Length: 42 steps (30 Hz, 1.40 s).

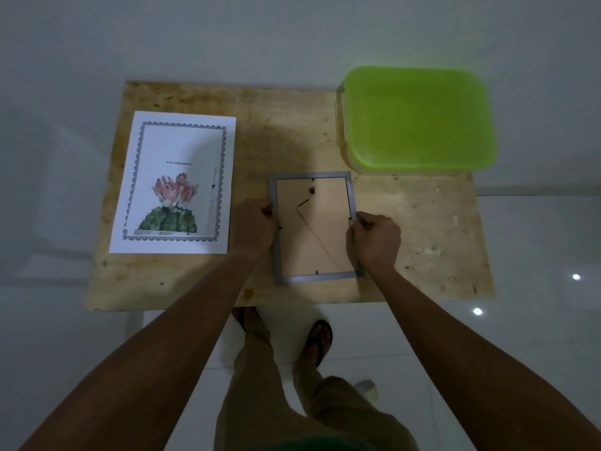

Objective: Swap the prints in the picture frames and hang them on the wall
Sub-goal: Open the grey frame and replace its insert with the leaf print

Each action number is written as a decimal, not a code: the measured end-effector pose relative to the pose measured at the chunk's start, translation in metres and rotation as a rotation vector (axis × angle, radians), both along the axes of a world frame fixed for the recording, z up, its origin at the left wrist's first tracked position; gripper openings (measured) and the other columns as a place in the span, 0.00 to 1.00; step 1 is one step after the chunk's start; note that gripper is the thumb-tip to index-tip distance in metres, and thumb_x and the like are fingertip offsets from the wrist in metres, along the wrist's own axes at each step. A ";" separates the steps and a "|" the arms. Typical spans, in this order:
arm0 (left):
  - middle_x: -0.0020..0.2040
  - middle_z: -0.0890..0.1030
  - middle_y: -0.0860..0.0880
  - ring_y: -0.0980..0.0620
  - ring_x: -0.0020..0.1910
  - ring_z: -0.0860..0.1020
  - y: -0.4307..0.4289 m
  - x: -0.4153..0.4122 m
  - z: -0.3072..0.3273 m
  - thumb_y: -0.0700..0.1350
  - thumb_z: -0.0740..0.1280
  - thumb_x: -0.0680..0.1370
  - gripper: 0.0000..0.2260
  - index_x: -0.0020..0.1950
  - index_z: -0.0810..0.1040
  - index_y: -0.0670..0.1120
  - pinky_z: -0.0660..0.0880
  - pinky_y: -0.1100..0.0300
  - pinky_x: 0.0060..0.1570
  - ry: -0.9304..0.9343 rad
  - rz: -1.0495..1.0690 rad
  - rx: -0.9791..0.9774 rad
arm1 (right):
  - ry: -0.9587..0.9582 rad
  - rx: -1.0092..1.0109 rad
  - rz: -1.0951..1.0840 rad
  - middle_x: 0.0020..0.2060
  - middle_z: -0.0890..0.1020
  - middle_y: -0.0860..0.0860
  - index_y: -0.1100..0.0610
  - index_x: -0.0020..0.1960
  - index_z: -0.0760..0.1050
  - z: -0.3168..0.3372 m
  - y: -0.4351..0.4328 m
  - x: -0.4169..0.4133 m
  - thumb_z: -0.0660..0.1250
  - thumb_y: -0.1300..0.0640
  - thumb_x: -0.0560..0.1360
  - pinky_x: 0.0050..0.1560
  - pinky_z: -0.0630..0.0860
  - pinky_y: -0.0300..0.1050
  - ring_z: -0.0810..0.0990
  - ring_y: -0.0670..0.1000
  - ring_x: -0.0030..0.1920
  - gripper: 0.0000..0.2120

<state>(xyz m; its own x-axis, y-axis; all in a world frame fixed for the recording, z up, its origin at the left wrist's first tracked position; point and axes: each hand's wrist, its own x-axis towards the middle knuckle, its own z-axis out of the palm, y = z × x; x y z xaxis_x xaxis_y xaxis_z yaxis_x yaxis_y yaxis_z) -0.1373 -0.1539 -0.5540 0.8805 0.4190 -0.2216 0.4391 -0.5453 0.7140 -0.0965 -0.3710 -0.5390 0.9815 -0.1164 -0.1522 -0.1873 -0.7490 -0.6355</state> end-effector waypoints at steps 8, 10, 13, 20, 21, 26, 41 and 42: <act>0.71 0.71 0.45 0.45 0.68 0.70 0.003 0.005 -0.006 0.43 0.75 0.74 0.24 0.69 0.76 0.47 0.70 0.54 0.66 0.032 -0.218 0.112 | -0.050 -0.011 -0.075 0.38 0.86 0.57 0.61 0.47 0.85 -0.006 0.003 -0.004 0.71 0.58 0.76 0.46 0.77 0.48 0.83 0.58 0.41 0.07; 0.75 0.66 0.48 0.47 0.72 0.66 0.006 0.011 -0.006 0.44 0.74 0.74 0.24 0.70 0.76 0.50 0.69 0.51 0.68 0.007 -0.331 0.137 | -0.062 -0.022 -0.090 0.40 0.87 0.53 0.56 0.50 0.86 -0.007 0.006 -0.005 0.71 0.57 0.76 0.45 0.76 0.44 0.84 0.55 0.41 0.06; 0.76 0.67 0.48 0.46 0.73 0.64 0.010 0.022 -0.004 0.49 0.75 0.73 0.25 0.69 0.77 0.51 0.68 0.50 0.68 -0.027 -0.476 0.184 | -0.068 -0.051 -0.097 0.40 0.87 0.52 0.54 0.49 0.87 -0.007 0.009 -0.007 0.71 0.57 0.76 0.43 0.77 0.44 0.84 0.55 0.40 0.06; 0.76 0.67 0.53 0.47 0.75 0.60 0.021 0.032 -0.023 0.60 0.76 0.68 0.29 0.68 0.78 0.56 0.63 0.46 0.71 -0.038 -0.629 0.143 | -0.090 -0.168 -0.161 0.41 0.87 0.53 0.53 0.51 0.87 -0.009 0.024 -0.012 0.73 0.52 0.76 0.39 0.69 0.41 0.84 0.56 0.40 0.07; 0.76 0.67 0.53 0.48 0.75 0.60 0.021 0.033 -0.023 0.60 0.76 0.68 0.29 0.67 0.78 0.57 0.63 0.46 0.71 -0.049 -0.631 0.145 | -0.100 -0.175 -0.172 0.41 0.87 0.53 0.53 0.51 0.87 -0.010 0.025 -0.013 0.73 0.51 0.75 0.38 0.69 0.42 0.84 0.56 0.40 0.08; 0.78 0.63 0.56 0.49 0.75 0.58 0.024 0.035 -0.024 0.63 0.73 0.70 0.28 0.69 0.75 0.60 0.61 0.48 0.72 -0.025 -0.676 0.202 | -0.119 -0.235 -0.202 0.37 0.86 0.52 0.51 0.48 0.87 -0.015 0.028 -0.010 0.72 0.48 0.76 0.36 0.77 0.46 0.82 0.56 0.37 0.08; 0.78 0.63 0.56 0.44 0.74 0.60 0.026 0.034 -0.034 0.68 0.67 0.69 0.29 0.69 0.74 0.62 0.64 0.43 0.68 -0.060 -0.708 0.282 | -0.321 -0.366 0.160 0.24 0.69 0.53 0.60 0.26 0.71 -0.031 0.008 0.003 0.67 0.62 0.74 0.28 0.56 0.41 0.64 0.53 0.23 0.17; 0.78 0.62 0.57 0.45 0.73 0.60 0.026 0.034 -0.034 0.67 0.68 0.70 0.29 0.69 0.74 0.62 0.64 0.43 0.68 -0.060 -0.705 0.275 | -0.329 -0.351 0.156 0.23 0.70 0.53 0.59 0.26 0.72 -0.032 0.006 0.003 0.67 0.62 0.73 0.26 0.59 0.42 0.66 0.53 0.23 0.17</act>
